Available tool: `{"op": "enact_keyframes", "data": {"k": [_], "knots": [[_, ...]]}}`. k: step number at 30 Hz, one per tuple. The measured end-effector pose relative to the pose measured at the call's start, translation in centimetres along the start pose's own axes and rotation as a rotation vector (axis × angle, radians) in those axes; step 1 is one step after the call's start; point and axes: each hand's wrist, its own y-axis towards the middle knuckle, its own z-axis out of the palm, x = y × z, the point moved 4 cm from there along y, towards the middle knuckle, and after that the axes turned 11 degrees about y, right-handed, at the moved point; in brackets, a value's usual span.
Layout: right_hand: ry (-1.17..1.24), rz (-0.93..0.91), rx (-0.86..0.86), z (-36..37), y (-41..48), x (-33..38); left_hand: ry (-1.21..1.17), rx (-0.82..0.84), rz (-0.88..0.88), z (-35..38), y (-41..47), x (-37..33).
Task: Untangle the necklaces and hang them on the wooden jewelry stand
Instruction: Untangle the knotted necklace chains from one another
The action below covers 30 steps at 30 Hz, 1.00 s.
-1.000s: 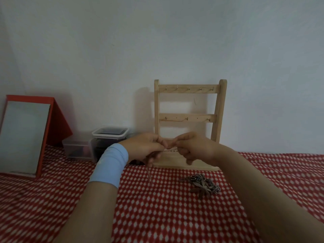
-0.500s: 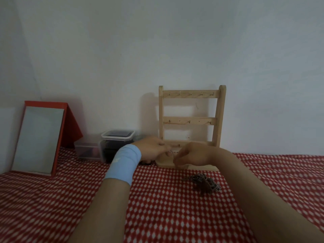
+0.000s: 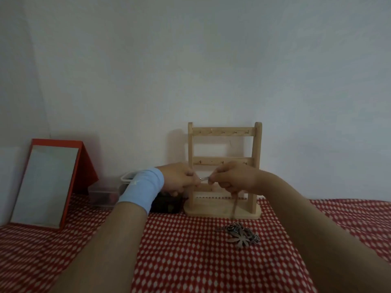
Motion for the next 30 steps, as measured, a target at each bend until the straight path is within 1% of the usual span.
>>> {"op": "enact_keyframes", "data": {"k": [1, 2, 5, 6, 9, 11, 14, 17, 20, 22, 24, 26, 30], "knots": [[-0.058, 0.013, -0.048, -0.6, -0.2, 0.1, -0.001, -0.002, -0.022, -0.2, 0.2, 0.5], [-0.108, 0.018, -0.099, -1.1, -0.4, 0.2, -0.026, -0.056, -0.043, -0.6, 0.5, 0.8], [-0.198, -0.016, -0.215, -2.7, -0.4, 0.6, -0.155, -0.342, -0.07, -1.8, 1.4, 1.3], [-0.235, -0.029, -0.246, -3.1, -0.3, 0.8, -0.166, -0.417, -0.068, -1.9, 1.7, 1.2], [-0.421, -0.064, -0.376, -4.3, -0.1, 1.5, -0.126, -0.581, -0.105, -1.7, 2.7, 1.6], [-0.478, -0.093, -0.491, -4.9, -0.1, 2.0, -0.088, -0.641, -0.153, -1.6, 3.2, 2.2], [-0.516, -0.125, -0.657, -5.5, 0.2, 2.3, 0.042, -0.624, -0.202, -1.5, 3.6, 2.2], [-0.569, -0.115, -0.754, -5.3, 1.0, 2.4, 0.141, -0.657, -0.251, -1.4, 3.7, 1.9], [-0.648, -0.057, -0.749, -4.4, 2.0, 2.1, 0.203, -0.621, -0.294, -0.8, 3.8, 2.0], [-0.677, -0.014, -0.735, -4.0, 2.5, 1.3, 0.158, -0.542, -0.287, 0.0, 4.2, 2.5], [-0.695, 0.02, -0.726, -3.5, 2.6, 0.2, 0.05, -0.475, -0.262, 0.9, 4.4, 3.2], [-0.622, 0.024, -0.693, -2.9, 2.2, -0.9, -0.028, -0.423, -0.248, 2.0, 4.5, 3.6], [-0.294, 0.053, -0.581, -1.4, 1.2, -3.0, -0.122, -0.333, -0.232, 4.1, 4.5, 3.3]]}}
